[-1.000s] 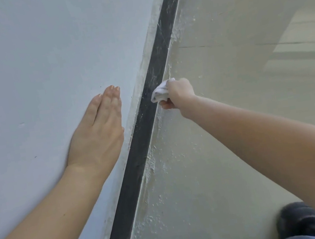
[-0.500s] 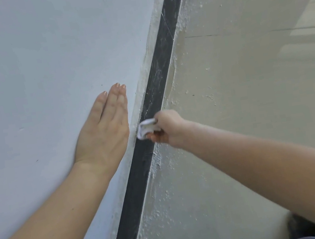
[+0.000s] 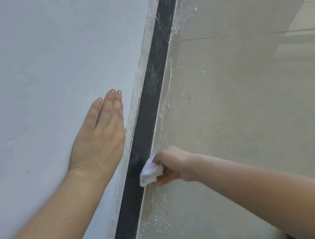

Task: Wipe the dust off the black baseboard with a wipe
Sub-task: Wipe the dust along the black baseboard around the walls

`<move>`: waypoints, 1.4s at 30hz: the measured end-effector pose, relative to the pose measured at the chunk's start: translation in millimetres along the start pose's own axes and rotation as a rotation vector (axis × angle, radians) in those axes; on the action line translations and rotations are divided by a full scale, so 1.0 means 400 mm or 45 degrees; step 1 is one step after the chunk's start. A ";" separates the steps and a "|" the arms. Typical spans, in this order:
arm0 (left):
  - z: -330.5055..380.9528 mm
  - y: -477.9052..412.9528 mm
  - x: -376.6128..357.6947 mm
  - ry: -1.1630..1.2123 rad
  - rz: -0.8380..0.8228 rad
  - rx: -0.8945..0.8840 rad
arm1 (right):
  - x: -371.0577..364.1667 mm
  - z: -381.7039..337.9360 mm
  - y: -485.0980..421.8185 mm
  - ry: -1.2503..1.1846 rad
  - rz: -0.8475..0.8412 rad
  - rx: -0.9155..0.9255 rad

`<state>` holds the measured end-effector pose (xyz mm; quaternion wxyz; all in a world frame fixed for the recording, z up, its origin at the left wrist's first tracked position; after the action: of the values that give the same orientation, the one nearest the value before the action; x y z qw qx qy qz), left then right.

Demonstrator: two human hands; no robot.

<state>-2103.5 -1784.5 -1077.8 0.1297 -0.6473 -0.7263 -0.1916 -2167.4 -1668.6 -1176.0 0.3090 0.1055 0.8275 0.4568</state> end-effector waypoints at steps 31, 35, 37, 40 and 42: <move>-0.020 -0.019 0.020 0.202 -0.153 0.034 | 0.113 -0.285 -0.031 -0.605 0.256 0.501; -0.047 -0.075 0.032 0.173 -0.122 -0.038 | 0.171 -0.296 -0.027 -0.999 0.291 0.630; -0.060 -0.118 0.033 0.147 -0.066 -0.062 | 0.175 -0.243 -0.026 -0.854 0.364 0.512; -0.076 -0.190 0.024 0.121 -0.138 -0.062 | 0.138 -0.142 -0.031 -0.358 0.268 0.292; -0.088 -0.232 0.018 0.130 -0.178 -0.036 | 0.092 -0.100 -0.047 -0.126 0.154 0.181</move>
<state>-2198.2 -1802.1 -1053.5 0.1437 -0.5862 -0.7593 -0.2433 -2218.6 -1690.0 -1191.2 0.3131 0.1992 0.8337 0.4091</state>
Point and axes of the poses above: each hand's wrist, its own y-axis away from the middle knuckle, its own x-axis out of the back of the hand, z = x × y, the point moved 1 cm from there along -y, towards the middle knuckle, and after that the axes turned 4 degrees about z, right-handed, at the moved point
